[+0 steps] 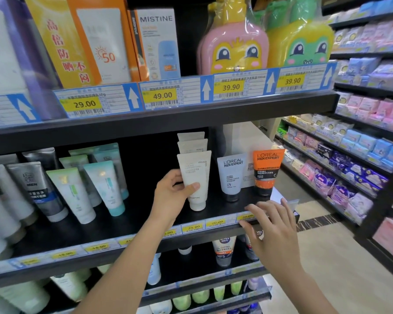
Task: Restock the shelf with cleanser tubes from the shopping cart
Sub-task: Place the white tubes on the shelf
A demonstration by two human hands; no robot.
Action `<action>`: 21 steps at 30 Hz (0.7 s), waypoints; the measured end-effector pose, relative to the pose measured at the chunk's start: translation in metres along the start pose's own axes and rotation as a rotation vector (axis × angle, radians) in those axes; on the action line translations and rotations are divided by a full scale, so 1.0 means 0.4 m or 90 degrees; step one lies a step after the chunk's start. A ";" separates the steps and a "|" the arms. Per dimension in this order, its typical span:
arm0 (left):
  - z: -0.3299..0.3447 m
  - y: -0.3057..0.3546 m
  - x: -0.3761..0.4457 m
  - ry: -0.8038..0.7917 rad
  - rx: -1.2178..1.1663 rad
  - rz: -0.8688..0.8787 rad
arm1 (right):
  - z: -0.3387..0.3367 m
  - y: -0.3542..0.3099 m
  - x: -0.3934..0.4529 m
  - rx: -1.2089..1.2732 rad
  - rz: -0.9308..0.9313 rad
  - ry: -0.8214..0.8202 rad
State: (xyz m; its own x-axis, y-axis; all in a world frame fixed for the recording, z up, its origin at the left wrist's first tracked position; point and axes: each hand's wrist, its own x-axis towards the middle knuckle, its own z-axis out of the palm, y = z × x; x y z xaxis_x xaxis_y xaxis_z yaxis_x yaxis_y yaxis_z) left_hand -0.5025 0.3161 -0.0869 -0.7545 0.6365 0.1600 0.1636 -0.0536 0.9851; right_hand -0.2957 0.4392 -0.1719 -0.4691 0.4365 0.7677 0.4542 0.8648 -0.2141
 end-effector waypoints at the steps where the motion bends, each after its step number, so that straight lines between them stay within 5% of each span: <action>1: 0.001 -0.002 -0.001 0.004 0.014 0.004 | 0.003 -0.002 -0.002 0.010 0.001 0.010; 21: 0.019 -0.017 -0.011 -0.013 0.225 0.038 | 0.028 0.011 -0.013 0.066 -0.005 0.037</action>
State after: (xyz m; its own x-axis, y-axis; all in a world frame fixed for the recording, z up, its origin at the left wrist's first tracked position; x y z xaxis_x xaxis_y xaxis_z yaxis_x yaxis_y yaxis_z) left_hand -0.4954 0.3194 -0.0946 -0.7248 0.6556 0.2117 0.4192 0.1759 0.8907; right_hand -0.2996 0.4436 -0.1837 -0.4268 0.4170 0.8025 0.3689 0.8905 -0.2665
